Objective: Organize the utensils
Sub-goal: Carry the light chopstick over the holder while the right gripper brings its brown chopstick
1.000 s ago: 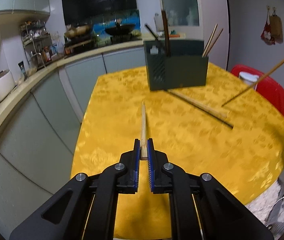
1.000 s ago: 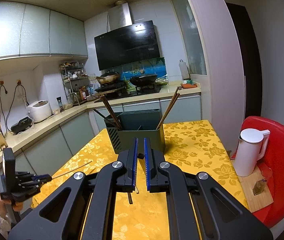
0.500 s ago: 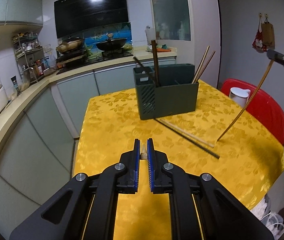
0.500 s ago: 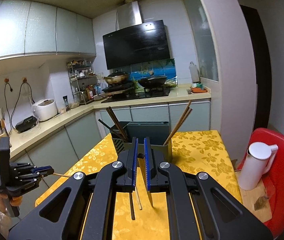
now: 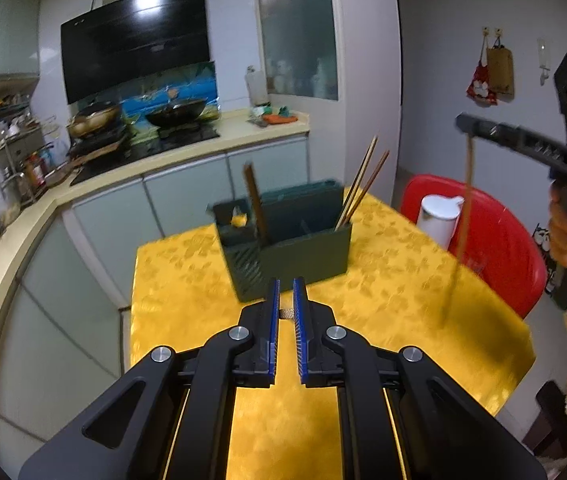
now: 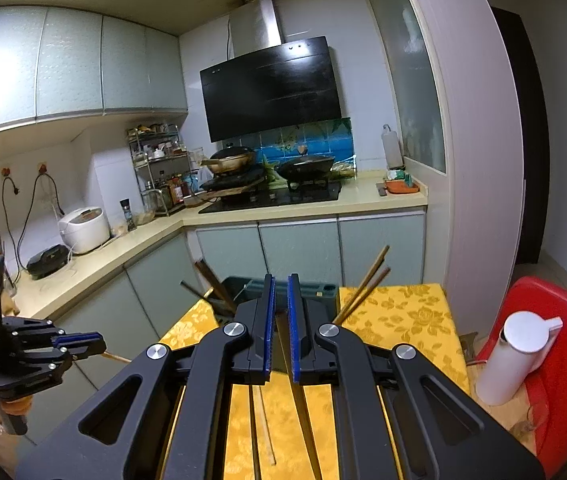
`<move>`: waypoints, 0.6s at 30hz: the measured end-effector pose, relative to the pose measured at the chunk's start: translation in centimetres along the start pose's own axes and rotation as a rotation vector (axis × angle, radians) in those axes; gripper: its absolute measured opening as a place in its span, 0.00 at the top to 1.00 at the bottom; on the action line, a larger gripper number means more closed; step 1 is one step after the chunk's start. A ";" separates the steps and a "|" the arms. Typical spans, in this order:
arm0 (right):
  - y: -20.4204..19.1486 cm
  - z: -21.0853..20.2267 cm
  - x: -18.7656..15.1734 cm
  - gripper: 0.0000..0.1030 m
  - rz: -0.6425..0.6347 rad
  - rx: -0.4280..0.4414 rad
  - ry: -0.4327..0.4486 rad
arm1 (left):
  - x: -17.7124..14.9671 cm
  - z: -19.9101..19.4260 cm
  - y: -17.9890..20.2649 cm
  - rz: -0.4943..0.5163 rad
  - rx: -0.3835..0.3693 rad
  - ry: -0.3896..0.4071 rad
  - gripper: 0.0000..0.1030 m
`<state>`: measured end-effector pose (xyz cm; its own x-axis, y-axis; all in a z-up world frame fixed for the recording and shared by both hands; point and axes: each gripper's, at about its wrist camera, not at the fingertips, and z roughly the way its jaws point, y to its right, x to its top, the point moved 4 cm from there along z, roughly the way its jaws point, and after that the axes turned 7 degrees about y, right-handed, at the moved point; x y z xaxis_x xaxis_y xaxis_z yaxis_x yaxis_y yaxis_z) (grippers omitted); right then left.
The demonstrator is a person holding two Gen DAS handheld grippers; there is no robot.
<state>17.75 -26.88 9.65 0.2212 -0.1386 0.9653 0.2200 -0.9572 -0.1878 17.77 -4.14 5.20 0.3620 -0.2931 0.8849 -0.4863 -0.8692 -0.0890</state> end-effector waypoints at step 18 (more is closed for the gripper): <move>-0.3 7.6 9.9 0.93 -0.022 0.030 0.089 | 11.1 5.8 0.4 0.053 -0.009 0.043 0.93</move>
<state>27.08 -26.07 17.93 0.1310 -0.1406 0.9814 0.2524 -0.9525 -0.1702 26.25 -10.08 12.36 0.3007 -0.3214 0.8979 -0.5115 -0.8490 -0.1326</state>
